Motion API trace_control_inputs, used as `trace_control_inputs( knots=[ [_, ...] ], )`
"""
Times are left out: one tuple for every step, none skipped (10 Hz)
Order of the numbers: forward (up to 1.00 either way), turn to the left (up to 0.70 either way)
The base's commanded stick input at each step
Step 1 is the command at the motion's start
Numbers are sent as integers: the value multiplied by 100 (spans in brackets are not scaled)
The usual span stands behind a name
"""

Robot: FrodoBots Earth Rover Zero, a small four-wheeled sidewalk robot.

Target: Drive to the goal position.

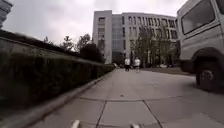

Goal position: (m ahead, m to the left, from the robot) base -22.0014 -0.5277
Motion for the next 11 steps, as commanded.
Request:
trace_control_inputs(
  knots=[
    [51, -33],
    [42, -27],
    [25, -16],
    [0, 0],
    [0, 0],
    [0, 0],
    [0, 0],
    [0, 0],
    [0, -17],
    [0, -36],
    [0, -57]
  ],
)
